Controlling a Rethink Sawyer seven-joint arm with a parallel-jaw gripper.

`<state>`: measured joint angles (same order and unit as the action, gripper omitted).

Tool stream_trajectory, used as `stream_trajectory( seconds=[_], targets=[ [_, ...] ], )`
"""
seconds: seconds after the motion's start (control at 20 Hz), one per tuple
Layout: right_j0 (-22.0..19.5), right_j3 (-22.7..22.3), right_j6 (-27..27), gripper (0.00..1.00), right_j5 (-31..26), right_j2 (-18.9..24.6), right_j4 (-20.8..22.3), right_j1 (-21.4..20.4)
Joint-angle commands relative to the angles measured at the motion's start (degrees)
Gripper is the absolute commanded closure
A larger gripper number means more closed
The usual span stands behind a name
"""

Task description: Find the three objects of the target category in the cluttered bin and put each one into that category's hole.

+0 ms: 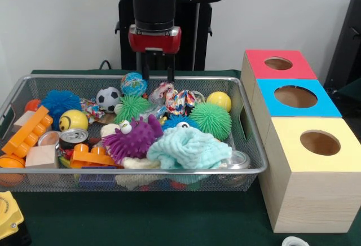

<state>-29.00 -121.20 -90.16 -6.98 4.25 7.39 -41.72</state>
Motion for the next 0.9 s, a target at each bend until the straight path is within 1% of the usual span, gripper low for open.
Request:
stream_trajectory(
  seconds=[0.05, 0.25, 0.45, 0.6, 0.7, 0.75, 0.8, 0.9],
  targets=[
    [8.5, 9.7, -17.5, 0.0, -0.8, -9.0, -9.3, 2.9],
    [11.8, 17.5, -14.9, 0.0, -7.1, -12.3, -10.4, 4.2],
    [13.6, 22.6, -12.3, 0.0, -9.0, -14.2, -10.0, 6.9],
    [13.7, 24.7, -11.3, 0.0, -9.1, -14.3, -9.5, 8.5],
    [14.5, 25.2, -11.9, 0.0, -8.6, -14.7, -9.8, 9.7],
    [14.3, 25.1, -12.0, 0.0, -8.4, -14.1, -9.9, 9.7],
    [14.6, 26.3, -12.4, 0.0, -9.2, -14.4, -10.4, 10.5],
    [14.9, 25.7, -13.0, 0.0, -8.8, -13.9, -10.8, 10.5]
  ],
)
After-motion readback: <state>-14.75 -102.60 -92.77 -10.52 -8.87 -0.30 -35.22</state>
